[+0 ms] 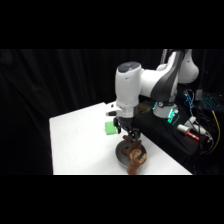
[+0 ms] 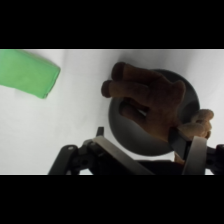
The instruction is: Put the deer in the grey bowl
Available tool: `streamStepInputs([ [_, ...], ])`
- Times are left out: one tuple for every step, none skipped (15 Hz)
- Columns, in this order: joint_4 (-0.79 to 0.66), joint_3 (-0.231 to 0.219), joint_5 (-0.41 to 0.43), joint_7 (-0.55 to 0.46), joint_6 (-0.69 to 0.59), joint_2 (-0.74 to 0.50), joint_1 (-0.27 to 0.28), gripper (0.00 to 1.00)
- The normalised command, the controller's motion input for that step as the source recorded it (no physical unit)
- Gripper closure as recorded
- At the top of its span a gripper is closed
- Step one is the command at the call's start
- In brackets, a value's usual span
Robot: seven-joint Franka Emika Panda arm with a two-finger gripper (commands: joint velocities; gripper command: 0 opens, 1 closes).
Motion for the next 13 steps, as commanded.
streamStepInputs([
  [0.2,-0.054,-0.029,-0.01,-0.48,-0.32,-0.125,0.0],
  [0.23,-0.055,0.002,-0.05,-0.5,-0.31,-0.139,0.0],
  [0.26,-0.063,-0.001,-0.05,-0.47,-0.29,-0.142,0.0],
  [0.29,-0.068,-0.001,-0.04,-0.46,-0.25,-0.143,0.0],
  [0.32,-0.069,0.013,-0.05,-0.43,-0.21,-0.143,0.0],
  [0.34,-0.07,0.006,-0.04,-0.42,-0.16,-0.139,0.0],
  [0.36,-0.067,0.028,-0.05,-0.4,-0.11,-0.134,0.0],
  [0.37,-0.064,0.045,-0.05,-0.38,-0.07,-0.126,0.0],
  [0.36,-0.053,0.057,-0.05,-0.35,-0.03,-0.112,0.0],
  [0.35,-0.044,0.071,-0.04,-0.33,0.0,-0.097,0.0],
  [0.33,-0.033,0.087,-0.05,-0.29,0.02,-0.079,0.0],
  [0.31,-0.024,0.106,-0.01,-0.27,0.03,-0.065,0.0],
  [0.29,-0.015,0.128,-0.03,-0.27,0.04,-0.053,0.0],
])
